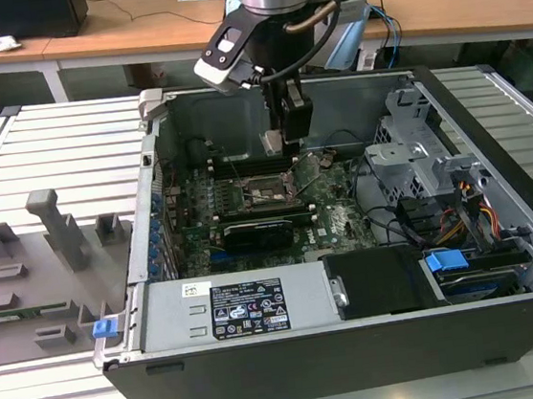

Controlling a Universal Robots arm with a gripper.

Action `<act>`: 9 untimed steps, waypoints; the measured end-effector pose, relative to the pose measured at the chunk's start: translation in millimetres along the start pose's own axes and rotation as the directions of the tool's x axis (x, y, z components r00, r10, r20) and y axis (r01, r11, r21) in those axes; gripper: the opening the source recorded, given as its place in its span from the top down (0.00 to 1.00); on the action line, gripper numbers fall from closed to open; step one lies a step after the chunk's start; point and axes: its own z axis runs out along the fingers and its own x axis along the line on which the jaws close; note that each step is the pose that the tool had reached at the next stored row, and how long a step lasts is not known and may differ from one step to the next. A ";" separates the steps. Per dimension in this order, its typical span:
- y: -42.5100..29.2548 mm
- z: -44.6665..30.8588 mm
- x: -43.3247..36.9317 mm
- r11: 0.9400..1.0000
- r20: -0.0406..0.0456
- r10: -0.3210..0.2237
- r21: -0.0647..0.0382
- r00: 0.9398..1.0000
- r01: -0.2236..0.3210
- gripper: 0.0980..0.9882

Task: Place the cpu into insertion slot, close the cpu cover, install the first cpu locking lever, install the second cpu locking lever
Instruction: 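Place the cpu into insertion slot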

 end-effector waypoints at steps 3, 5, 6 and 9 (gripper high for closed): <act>-0.1 1.9 0.0 1.000 0.000 0.000 0.000 1.000 0.000 0.50; -0.2 2.9 -0.1 1.000 0.000 0.000 0.000 1.000 0.000 0.50; -0.3 3.7 -0.1 1.000 0.000 0.000 0.000 1.000 0.000 0.50; -0.6 5.3 -0.1 1.000 0.000 0.003 0.000 1.000 -0.003 0.50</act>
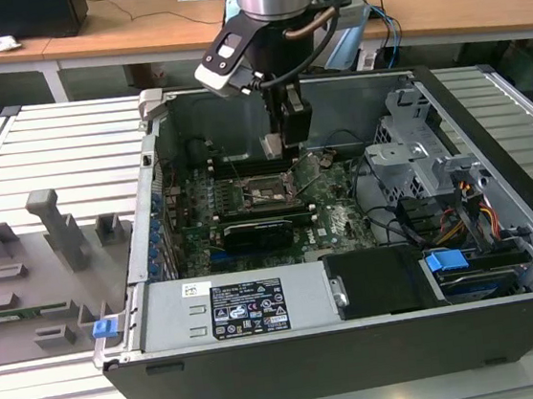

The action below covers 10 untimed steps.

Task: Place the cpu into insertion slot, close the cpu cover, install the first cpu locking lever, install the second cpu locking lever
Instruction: 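Place the cpu into insertion slot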

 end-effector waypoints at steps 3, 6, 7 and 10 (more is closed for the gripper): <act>-0.1 1.7 0.1 1.000 0.002 0.020 -0.001 1.000 -0.020 0.50; -0.3 3.7 0.0 0.998 0.005 0.060 -0.001 0.998 -0.060 0.50; -0.3 4.2 0.0 0.998 0.006 0.070 -0.002 0.998 -0.070 0.50; -0.5 6.2 0.0 0.994 0.009 0.111 -0.003 0.994 -0.111 0.50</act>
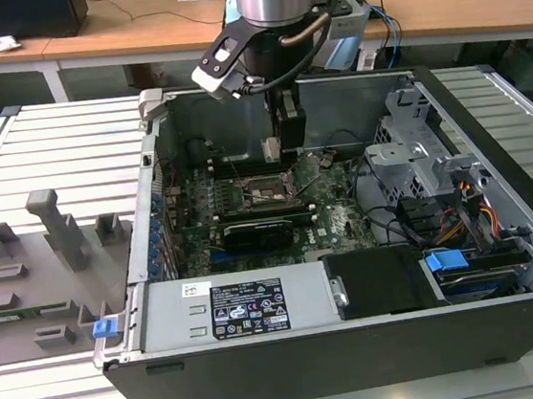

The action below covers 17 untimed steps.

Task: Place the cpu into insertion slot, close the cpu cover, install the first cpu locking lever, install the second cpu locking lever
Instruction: 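Place the cpu into insertion slot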

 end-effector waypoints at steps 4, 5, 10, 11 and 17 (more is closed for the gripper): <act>-0.2 1.6 -0.1 0.999 0.004 0.038 -0.001 0.999 -0.038 0.50; -0.4 1.6 -0.1 0.999 0.004 0.038 -0.001 0.999 -0.038 0.50; -1.4 5.1 3.6 0.999 0.004 0.040 -0.001 0.999 -0.040 0.50; -1.7 8.6 4.4 0.999 0.004 0.041 -0.001 0.999 -0.041 0.50; -4.7 20.0 5.6 1.000 -0.003 -0.011 0.000 1.000 0.011 0.50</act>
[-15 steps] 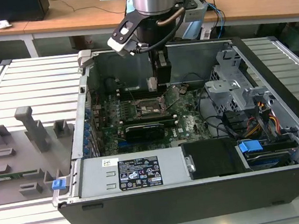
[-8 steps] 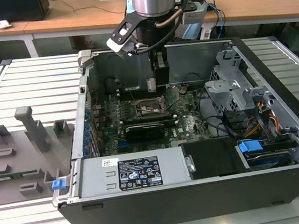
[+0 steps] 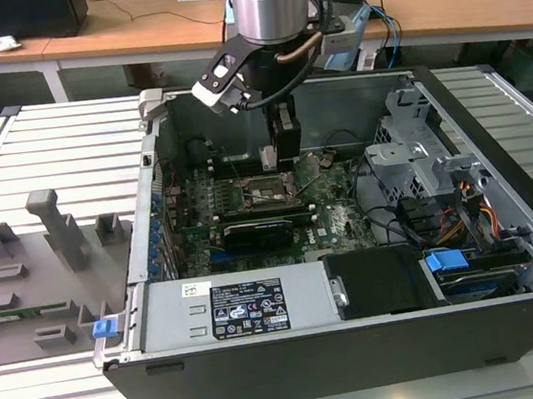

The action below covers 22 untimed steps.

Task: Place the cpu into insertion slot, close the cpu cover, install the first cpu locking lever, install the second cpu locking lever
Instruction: 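Place the cpu into insertion slot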

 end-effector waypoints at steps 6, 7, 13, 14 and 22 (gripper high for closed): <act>-1.2 3.6 0.3 1.000 0.000 0.000 0.000 1.000 0.000 0.50; -1.8 5.3 0.4 1.000 0.000 0.000 0.000 1.000 0.000 0.50; -5.4 17.3 4.8 1.000 0.000 -0.004 0.000 1.000 0.004 0.50; -5.8 18.6 6.5 1.000 0.000 -0.004 0.000 1.000 0.004 0.50; -9.8 30.8 10.1 1.000 0.000 -0.004 0.000 1.000 0.004 0.50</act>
